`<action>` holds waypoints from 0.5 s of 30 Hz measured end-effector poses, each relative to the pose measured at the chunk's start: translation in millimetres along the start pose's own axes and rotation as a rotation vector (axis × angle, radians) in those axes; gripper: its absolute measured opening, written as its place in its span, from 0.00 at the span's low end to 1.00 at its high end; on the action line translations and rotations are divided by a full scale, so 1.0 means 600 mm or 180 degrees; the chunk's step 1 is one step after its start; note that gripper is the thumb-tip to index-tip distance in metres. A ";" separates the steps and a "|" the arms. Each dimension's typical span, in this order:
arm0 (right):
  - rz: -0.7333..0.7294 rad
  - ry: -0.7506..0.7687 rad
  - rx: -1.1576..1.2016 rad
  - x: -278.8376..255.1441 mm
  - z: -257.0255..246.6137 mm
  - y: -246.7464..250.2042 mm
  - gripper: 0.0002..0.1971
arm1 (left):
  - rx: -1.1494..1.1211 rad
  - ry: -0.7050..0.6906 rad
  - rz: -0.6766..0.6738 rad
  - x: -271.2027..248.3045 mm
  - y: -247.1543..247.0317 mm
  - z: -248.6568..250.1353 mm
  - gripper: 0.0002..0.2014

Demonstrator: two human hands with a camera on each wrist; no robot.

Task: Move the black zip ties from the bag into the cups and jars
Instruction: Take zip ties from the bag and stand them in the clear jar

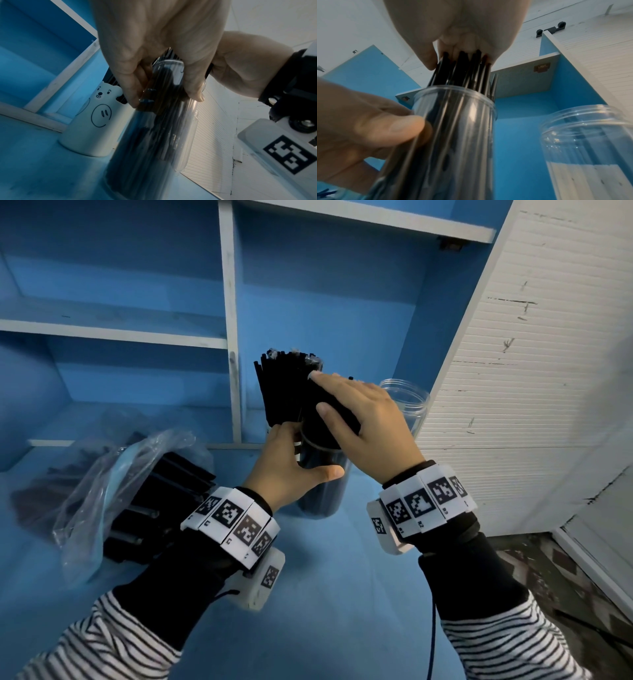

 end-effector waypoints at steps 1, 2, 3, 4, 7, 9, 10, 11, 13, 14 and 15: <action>0.0018 0.0013 -0.0043 -0.002 0.000 -0.002 0.19 | 0.0021 -0.0001 0.0006 0.000 0.000 0.000 0.44; 0.0029 0.0018 -0.0074 -0.002 0.001 -0.004 0.19 | 0.0043 0.0005 0.0005 0.001 0.000 0.000 0.44; 0.0029 0.0017 -0.0096 -0.003 0.002 -0.005 0.19 | 0.0054 0.0012 -0.0001 0.001 0.001 0.001 0.44; 0.0014 0.0004 -0.0101 -0.003 0.002 -0.005 0.19 | 0.0048 0.0024 -0.0007 0.000 0.001 0.003 0.44; -0.0101 -0.0080 0.0104 0.002 -0.001 0.001 0.20 | -0.0004 0.0042 0.0012 -0.004 0.001 0.008 0.44; -0.0054 -0.0157 0.0314 0.007 -0.004 0.008 0.20 | -0.0034 0.0044 0.0042 -0.008 0.000 0.010 0.44; 0.0009 -0.0205 0.0352 0.010 -0.004 0.012 0.20 | -0.0046 0.0045 0.0054 -0.010 -0.001 0.011 0.44; 0.0027 -0.0263 0.0344 0.012 -0.004 0.014 0.20 | -0.0051 0.0042 0.0056 -0.011 -0.002 0.011 0.43; -0.0124 -0.0337 0.0204 0.012 -0.003 0.013 0.20 | -0.0016 0.0068 0.0064 -0.013 -0.003 0.010 0.41; -0.0206 -0.0327 0.0095 0.012 -0.002 0.012 0.20 | 0.0014 0.0094 0.0061 -0.013 -0.003 0.011 0.40; -0.0248 -0.0312 0.0025 0.011 -0.002 0.011 0.20 | 0.0012 0.0133 0.0034 -0.013 -0.002 0.014 0.38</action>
Point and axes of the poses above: each hand's wrist, its own x-axis towards the middle knuckle, its own y-axis out of the back of the hand, z = x × y, the point moved 2 cm from there along x, towards the middle knuckle, and after that the axes turned 14 degrees about -y, right-handed, at the moved point
